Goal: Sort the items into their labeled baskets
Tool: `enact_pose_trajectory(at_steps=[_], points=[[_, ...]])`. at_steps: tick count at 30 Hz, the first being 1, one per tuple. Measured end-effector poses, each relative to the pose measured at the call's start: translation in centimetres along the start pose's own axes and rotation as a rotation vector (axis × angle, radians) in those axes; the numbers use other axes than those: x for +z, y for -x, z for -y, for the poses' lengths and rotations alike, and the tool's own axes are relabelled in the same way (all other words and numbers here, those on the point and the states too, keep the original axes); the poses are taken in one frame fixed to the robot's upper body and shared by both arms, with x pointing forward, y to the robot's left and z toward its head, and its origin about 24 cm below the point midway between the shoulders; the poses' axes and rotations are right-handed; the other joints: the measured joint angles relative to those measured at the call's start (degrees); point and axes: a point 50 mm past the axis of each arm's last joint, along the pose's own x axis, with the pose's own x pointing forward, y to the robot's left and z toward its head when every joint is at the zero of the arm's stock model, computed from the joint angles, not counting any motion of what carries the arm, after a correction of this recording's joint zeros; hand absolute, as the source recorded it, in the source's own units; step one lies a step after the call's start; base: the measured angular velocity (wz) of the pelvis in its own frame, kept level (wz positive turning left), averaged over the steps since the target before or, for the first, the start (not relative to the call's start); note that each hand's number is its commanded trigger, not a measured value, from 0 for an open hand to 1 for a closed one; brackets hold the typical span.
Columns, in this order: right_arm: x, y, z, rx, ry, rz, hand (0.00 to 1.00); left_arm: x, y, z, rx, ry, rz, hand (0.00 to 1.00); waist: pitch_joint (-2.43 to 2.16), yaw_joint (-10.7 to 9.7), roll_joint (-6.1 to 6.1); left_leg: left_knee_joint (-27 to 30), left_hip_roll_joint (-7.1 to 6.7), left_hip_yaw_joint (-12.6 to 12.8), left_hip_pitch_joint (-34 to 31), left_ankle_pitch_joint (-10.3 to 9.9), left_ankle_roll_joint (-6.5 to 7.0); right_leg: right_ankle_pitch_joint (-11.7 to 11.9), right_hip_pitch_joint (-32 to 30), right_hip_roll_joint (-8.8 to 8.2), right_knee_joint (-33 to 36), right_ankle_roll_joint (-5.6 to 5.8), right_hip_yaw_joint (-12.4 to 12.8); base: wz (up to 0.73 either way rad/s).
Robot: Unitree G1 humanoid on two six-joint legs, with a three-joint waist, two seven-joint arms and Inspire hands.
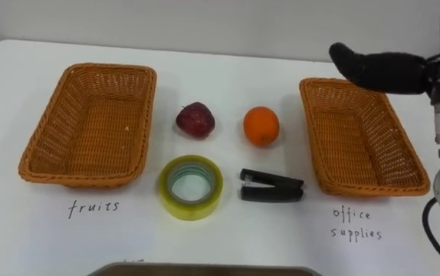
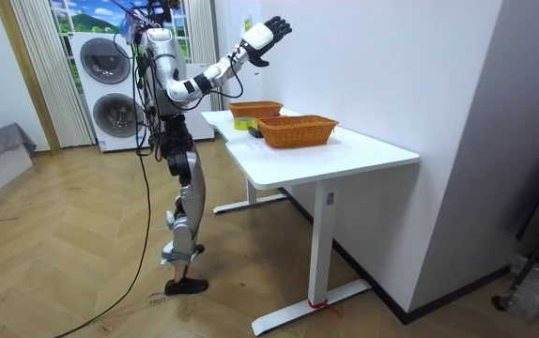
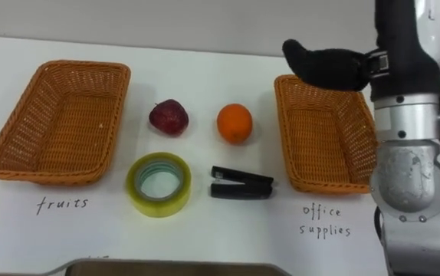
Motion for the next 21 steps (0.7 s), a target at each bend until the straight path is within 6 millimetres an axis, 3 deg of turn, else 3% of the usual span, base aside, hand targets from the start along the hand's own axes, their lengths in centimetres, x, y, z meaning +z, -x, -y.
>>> enact_pose_trajectory(at_steps=[10,21], points=[[-0.2,-0.1,-0.5,0.194,-0.110,-0.031,0.00,0.5,0.0,-0.9,0.011,-0.013,0.008,0.00,0.00,0.2,-1.48,0.1,0.04,0.1,0.2,0.0,0.06,0.3,0.3,-0.01,-0.1,0.00,-0.1,0.00],[-0.6,0.1,-1.6,0.448,-0.090,-0.074,0.00,0.5,-0.1,-0.5,-0.023,-0.037,-0.022,0.00,0.62,1.5,-0.84,-0.2,0.04,0.1,-0.1,0.1,0.21,0.6,0.3,-0.03,0.0,0.08,-0.3,0.00]])
